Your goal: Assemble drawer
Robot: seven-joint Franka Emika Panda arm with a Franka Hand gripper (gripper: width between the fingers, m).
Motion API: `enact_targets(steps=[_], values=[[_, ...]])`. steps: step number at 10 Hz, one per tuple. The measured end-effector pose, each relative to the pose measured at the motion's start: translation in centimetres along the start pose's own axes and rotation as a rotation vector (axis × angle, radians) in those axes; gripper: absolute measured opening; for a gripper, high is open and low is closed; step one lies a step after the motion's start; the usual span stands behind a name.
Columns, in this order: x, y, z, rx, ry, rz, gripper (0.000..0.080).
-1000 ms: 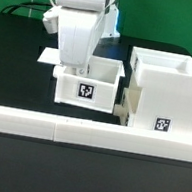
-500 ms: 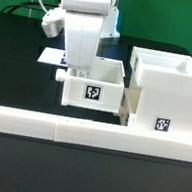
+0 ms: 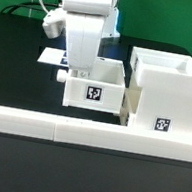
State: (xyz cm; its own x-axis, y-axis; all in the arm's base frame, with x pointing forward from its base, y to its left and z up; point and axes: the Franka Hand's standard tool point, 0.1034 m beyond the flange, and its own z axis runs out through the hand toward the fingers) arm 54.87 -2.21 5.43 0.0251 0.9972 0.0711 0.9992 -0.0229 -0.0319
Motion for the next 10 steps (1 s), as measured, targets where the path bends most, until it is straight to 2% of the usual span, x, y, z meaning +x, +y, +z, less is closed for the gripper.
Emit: enact_targets(steps=[4,10], values=[[0.0,-0.1,0.1,0.003,0.0,0.001,0.0042],[1.2,0.2,0.0,-0.005,0.008,-0.01,0.0042]])
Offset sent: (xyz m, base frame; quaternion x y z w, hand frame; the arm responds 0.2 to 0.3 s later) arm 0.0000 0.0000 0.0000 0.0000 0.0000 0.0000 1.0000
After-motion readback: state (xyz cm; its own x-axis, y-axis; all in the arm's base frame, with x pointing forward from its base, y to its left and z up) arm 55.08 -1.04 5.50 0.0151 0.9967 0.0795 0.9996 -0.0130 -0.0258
